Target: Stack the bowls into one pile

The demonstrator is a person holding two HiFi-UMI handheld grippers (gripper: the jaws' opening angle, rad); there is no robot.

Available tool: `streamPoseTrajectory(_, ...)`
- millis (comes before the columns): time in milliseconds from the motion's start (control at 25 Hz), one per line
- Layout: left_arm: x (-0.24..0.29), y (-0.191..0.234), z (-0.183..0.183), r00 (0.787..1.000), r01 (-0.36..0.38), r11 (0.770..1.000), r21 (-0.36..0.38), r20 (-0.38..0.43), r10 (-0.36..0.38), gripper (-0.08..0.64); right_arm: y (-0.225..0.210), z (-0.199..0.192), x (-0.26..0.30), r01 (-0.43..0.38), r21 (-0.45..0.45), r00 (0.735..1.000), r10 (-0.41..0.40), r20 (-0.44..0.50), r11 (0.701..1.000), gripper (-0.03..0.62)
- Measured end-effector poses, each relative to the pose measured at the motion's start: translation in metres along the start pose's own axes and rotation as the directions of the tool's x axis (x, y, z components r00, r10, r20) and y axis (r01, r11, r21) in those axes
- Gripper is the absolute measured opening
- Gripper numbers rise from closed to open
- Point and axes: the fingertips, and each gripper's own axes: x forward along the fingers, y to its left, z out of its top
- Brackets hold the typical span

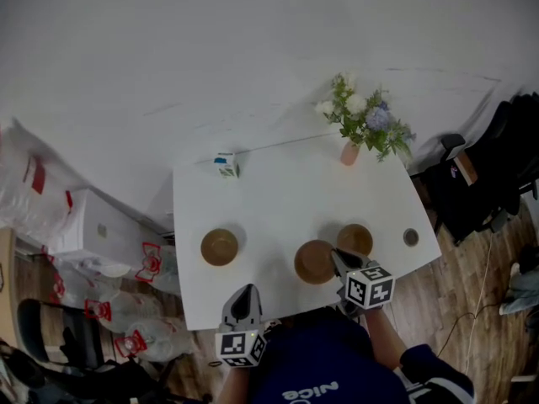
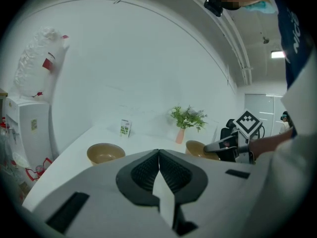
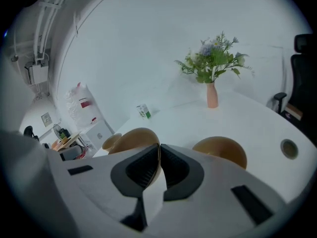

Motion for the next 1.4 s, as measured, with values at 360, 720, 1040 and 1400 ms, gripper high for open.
streamPoseTrajectory(360,0.013,-0.005,0.004,1.000,0.013,1.000,-0.005,0.005,-0.013,0.018,-0.059,0.017,-0.020,0.139,0.064,0.988,-0.142,0.051,0.988,0.037)
streamPoseTrajectory(720,0.016,-0.001,0.003,1.000,-0.008,1.000,0.000,-0.007,0.008,0.017,-0.101,0.018,-0.025,0.234,0.110,0.969,-0.241,0.052,0.966,0.037)
streamPoseTrajectory(1040,0.017,0.005,0.003,0.999,-0.032,0.999,0.005,-0.013,0.032,0.017,-0.130,0.003,-0.023,0.302,0.137,0.952,-0.307,0.016,0.943,0.037)
streamPoseTrajectory(1400,0.019,0.006,0.000,0.999,-0.036,0.999,0.008,-0.025,0.036,0.017,-0.149,-0.015,-0.022,0.356,0.175,0.934,-0.356,-0.029,0.918,0.037)
